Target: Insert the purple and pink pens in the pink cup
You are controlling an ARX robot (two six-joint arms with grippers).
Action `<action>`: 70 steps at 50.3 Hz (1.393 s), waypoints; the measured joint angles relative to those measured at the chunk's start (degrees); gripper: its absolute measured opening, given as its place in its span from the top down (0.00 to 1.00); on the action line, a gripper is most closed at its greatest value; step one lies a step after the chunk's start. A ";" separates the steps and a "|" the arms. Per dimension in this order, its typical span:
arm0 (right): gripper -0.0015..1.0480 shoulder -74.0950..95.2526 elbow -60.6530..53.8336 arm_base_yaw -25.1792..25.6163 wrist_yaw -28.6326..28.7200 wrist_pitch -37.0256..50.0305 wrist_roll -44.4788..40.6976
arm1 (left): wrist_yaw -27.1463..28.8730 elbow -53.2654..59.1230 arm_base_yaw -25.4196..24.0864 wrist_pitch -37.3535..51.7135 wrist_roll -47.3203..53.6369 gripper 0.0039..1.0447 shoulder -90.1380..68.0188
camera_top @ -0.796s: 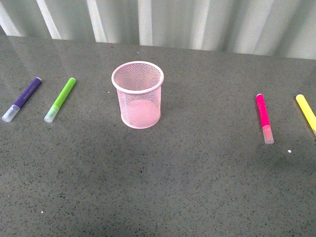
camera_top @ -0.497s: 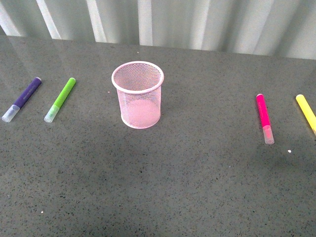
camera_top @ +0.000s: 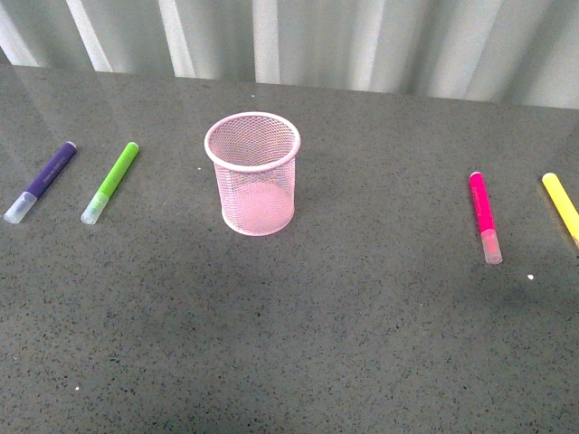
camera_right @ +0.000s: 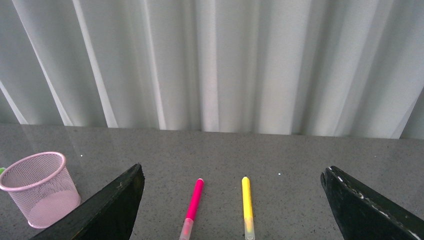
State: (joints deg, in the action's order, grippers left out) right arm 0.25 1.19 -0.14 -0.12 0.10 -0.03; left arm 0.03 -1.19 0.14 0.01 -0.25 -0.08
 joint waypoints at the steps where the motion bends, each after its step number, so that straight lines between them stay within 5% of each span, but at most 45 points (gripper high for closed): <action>1: 0.07 0.00 0.00 0.00 0.00 0.00 0.00 | -0.02 0.00 0.00 0.00 -0.02 0.06 0.00; 47: 0.07 0.00 0.00 0.00 0.00 0.00 0.00 | 0.00 0.00 0.00 0.00 0.00 0.06 0.00; 53: 0.07 0.00 0.00 0.00 0.00 0.00 0.00 | 3.87 -0.96 -0.61 -3.96 -12.33 0.06 -6.08; 70: 0.07 0.00 0.00 0.00 0.02 0.00 0.00 | -14.60 -13.88 -11.23 32.72 -12.22 0.06 -52.63</action>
State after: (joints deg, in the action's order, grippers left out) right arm 0.25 1.19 -0.14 -0.10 0.10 -0.03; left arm -14.57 -15.07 -11.09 32.73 -12.47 -52.71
